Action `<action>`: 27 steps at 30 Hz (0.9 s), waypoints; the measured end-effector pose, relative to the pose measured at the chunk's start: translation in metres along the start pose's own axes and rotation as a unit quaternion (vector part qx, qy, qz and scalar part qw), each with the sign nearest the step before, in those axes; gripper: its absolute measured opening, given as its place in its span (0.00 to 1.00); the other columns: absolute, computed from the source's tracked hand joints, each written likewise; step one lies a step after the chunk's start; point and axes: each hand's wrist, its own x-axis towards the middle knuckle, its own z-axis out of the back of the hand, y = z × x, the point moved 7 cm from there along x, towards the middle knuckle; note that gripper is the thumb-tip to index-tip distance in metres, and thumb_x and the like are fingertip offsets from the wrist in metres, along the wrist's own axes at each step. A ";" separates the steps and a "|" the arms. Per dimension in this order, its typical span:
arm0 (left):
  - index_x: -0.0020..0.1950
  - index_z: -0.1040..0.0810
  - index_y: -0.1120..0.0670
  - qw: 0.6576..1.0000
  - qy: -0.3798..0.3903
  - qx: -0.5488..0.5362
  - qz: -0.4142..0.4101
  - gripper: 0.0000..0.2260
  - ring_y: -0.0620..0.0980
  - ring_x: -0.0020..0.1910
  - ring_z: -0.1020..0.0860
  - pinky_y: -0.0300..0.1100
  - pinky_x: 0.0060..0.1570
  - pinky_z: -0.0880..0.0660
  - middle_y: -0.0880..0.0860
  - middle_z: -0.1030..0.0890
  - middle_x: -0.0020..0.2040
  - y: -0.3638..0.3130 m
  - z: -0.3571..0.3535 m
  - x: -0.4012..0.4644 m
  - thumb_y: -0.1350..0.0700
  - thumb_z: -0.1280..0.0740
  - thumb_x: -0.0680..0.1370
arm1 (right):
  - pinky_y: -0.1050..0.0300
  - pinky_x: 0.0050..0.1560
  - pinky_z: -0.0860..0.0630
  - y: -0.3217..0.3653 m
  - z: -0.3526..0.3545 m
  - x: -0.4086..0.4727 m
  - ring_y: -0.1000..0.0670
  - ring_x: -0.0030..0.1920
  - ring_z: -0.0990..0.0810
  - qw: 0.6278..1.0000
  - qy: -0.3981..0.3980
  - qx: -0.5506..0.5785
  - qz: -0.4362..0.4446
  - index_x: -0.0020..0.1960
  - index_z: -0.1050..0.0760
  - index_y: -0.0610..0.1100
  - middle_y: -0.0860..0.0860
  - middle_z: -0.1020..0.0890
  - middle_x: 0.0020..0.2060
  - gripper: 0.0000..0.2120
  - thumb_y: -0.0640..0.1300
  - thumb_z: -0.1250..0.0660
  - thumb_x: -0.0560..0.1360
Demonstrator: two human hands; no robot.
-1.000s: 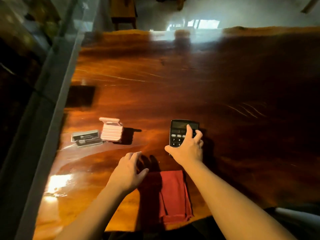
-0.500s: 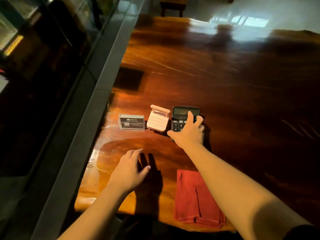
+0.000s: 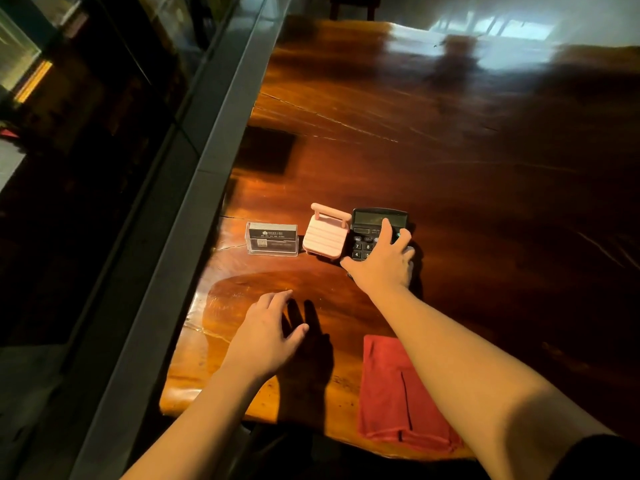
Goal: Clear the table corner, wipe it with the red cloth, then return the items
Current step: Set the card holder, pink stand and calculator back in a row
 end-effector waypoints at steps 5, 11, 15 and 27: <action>0.75 0.36 0.47 1.000 -0.002 0.002 -0.001 0.30 0.50 0.69 0.31 0.45 0.63 0.29 0.49 0.29 0.70 -0.007 -0.001 0.001 0.42 0.31 0.75 | 0.37 0.69 0.30 -0.003 -0.004 0.000 0.34 0.73 0.38 1.000 0.004 -0.006 0.014 0.80 0.50 0.52 0.41 0.47 0.78 0.53 0.71 0.28 0.65; 0.74 0.35 0.48 1.000 0.008 -0.002 -0.018 0.30 0.52 0.68 0.31 0.46 0.64 0.29 0.50 0.29 0.69 -0.023 -0.006 0.002 0.43 0.31 0.75 | 0.37 0.71 0.32 -0.019 0.007 -0.001 0.34 0.79 0.48 0.998 0.041 0.031 0.021 0.82 0.53 0.52 0.44 0.52 0.82 0.52 0.70 0.29 0.70; 0.74 0.34 0.49 0.999 0.016 0.006 -0.040 0.29 0.53 0.68 0.31 0.46 0.65 0.32 0.51 0.29 0.70 -0.042 -0.013 0.003 0.43 0.31 0.75 | 0.39 0.73 0.35 -0.042 0.033 -0.009 0.39 0.80 0.46 0.996 0.026 0.071 0.048 0.82 0.50 0.50 0.44 0.44 0.81 0.47 0.65 0.30 0.74; 0.76 0.35 0.53 0.988 0.088 0.043 -0.116 0.31 0.53 0.70 0.33 0.44 0.68 0.36 0.52 0.29 0.71 -0.111 -0.065 0.002 0.43 0.32 0.76 | 0.45 0.69 0.30 -0.148 0.064 -0.078 0.48 0.75 0.36 0.989 0.047 0.111 0.087 0.78 0.36 0.51 0.52 0.31 0.75 0.33 0.57 0.30 0.77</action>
